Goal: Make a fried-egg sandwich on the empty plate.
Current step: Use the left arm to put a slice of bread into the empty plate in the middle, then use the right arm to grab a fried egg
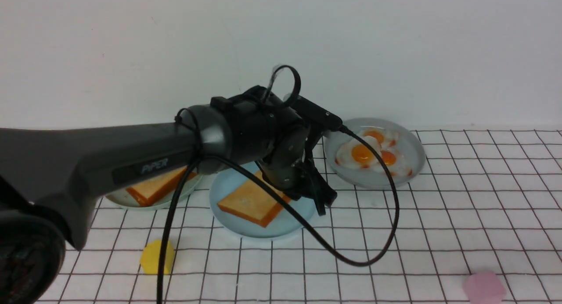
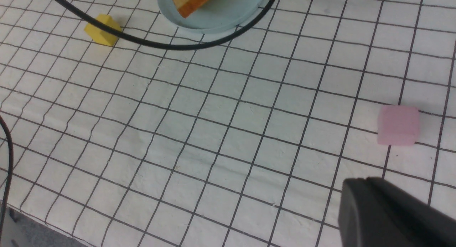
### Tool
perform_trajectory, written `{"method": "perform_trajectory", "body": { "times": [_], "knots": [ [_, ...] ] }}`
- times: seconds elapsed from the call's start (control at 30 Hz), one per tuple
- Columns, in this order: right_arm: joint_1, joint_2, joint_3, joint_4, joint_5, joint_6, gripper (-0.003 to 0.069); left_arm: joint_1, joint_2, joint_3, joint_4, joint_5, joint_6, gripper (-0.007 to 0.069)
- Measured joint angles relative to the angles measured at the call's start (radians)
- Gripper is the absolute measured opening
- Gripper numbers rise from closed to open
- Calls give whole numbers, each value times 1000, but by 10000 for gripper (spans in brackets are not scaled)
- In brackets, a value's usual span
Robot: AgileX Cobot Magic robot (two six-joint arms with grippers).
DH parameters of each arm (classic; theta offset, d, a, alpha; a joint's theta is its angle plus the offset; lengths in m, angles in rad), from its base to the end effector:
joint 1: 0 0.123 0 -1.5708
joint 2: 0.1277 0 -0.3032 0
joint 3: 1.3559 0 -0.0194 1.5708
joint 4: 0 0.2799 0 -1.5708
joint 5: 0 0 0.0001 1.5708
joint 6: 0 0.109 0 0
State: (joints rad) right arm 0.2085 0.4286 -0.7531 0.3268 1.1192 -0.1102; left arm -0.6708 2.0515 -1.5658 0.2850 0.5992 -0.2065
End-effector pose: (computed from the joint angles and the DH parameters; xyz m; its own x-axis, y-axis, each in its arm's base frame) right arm 0.0639 0.0457 0.3467 -0.6344 -0.0984 -0.7667 -0.3939 0.8946 0.2111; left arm 0.4015 -0.2965 0.1917 -0.6329 0.5411 -0.5538 0.5642 0.8121 0.1487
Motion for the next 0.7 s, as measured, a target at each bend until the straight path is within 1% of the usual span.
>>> {"method": "perform_trajectory", "body": {
  "times": [0.07,0.1,0.13,0.17,0.2,0.23,0.27,0.33,0.37,0.4,0.43,0.47,0.5,0.53,0.57,0.63,0.67,0.7],
  "knots": [
    [0,0,0,0,0,0,34,0,2,0,21,-1,-37,279],
    [0,0,0,0,0,0,34,0,2,0,23,-1,-44,295],
    [0,1,0,0,0,1,36,0,-4,0,25,1,-70,355],
    [0,7,0,0,0,3,38,-1,-14,-4,23,20,-94,397],
    [0,7,0,0,0,3,38,-2,-17,-5,23,20,-94,397],
    [0,26,0,2,0,3,39,-6,-32,-15,19,51,-102,423],
    [0,49,0,5,-1,3,41,-12,-52,-27,18,82,-105,431],
    [0,85,0,7,-18,3,45,-26,-93,-44,17,125,-107,428],
    [0,149,-2,10,-55,2,48,-45,-160,-61,17,184,-111,399],
    [0,167,-2,11,-70,2,49,-51,-170,-64,16,190,-111,386],
    [0,249,-7,13,-143,-5,52,-78,-271,-70,10,244,-116,319],
    [0,294,-13,15,-177,-10,53,-93,-320,-70,3,261,-122,266],
    [0,341,-19,15,-201,-13,55,-102,-370,-67,-7,273,-131,232],
    [0,414,-40,17,-245,-21,57,-118,-448,-50,-21,280,-143,150],
    [0,476,-62,17,-269,-23,59,-125,-515,-27,-32,280,-153,92],
    [0,599,-111,17,-298,-29,63,-128,-636,40,-58,269,-160,4],
    [0,611,-117,17,-302,-32,64,-128,-662,49,-60,267,-160,-2],
    [0,701,-166,17,-312,-50,67,-128,-769,136,-75,250,-162,-13]
  ]
}}
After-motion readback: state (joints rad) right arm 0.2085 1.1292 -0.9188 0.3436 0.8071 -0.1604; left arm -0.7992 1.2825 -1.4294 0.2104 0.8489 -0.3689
